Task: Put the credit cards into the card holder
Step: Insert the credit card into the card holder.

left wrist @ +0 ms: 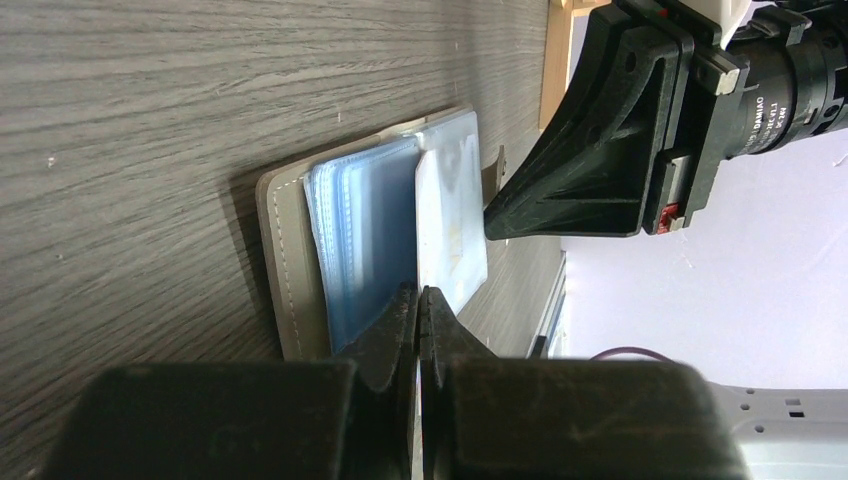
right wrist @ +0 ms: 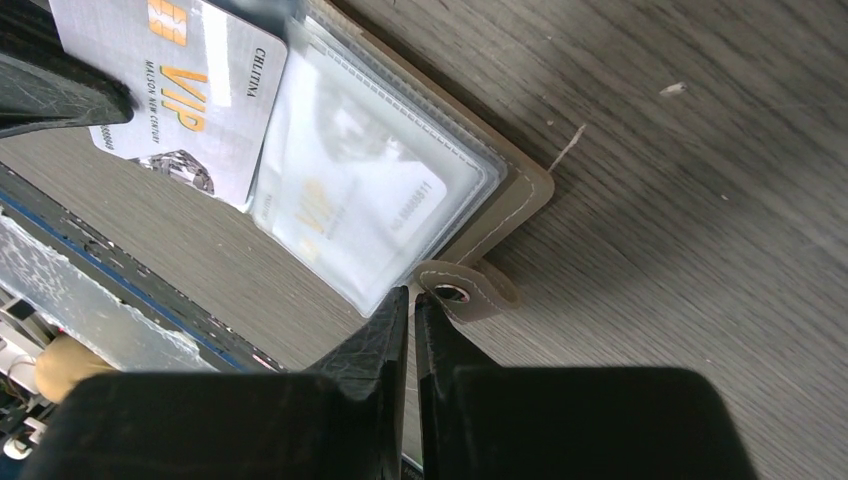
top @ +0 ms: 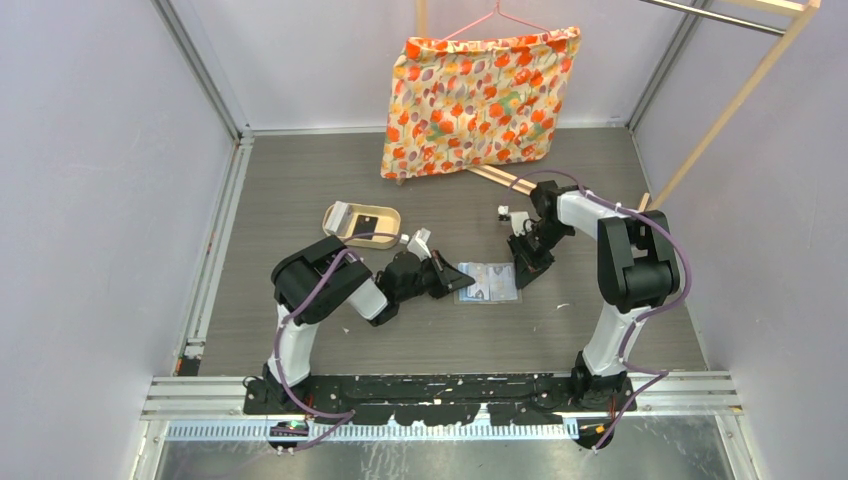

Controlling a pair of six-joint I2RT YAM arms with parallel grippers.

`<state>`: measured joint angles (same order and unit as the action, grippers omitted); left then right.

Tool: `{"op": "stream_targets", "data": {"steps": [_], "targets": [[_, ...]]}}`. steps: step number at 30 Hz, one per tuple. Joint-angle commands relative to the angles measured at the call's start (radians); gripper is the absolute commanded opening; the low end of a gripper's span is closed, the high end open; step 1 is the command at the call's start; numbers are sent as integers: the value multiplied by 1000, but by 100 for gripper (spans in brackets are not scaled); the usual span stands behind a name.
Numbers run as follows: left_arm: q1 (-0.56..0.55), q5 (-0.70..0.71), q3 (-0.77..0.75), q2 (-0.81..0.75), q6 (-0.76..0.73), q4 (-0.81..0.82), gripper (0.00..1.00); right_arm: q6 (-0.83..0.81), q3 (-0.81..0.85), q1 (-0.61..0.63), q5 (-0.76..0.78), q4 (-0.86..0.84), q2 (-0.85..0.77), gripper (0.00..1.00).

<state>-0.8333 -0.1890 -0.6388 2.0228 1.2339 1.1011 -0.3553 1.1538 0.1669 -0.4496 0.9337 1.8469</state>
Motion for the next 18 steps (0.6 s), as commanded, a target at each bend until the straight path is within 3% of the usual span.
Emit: {"op": "stream_targets", "data": {"steps": [1, 18], "targets": [[-4, 17, -16, 10, 17, 6, 0, 11, 33, 5, 17, 11, -2, 12], [-16, -8, -38, 42, 45, 22, 0, 12, 37, 15, 23, 18, 7, 12]]}}
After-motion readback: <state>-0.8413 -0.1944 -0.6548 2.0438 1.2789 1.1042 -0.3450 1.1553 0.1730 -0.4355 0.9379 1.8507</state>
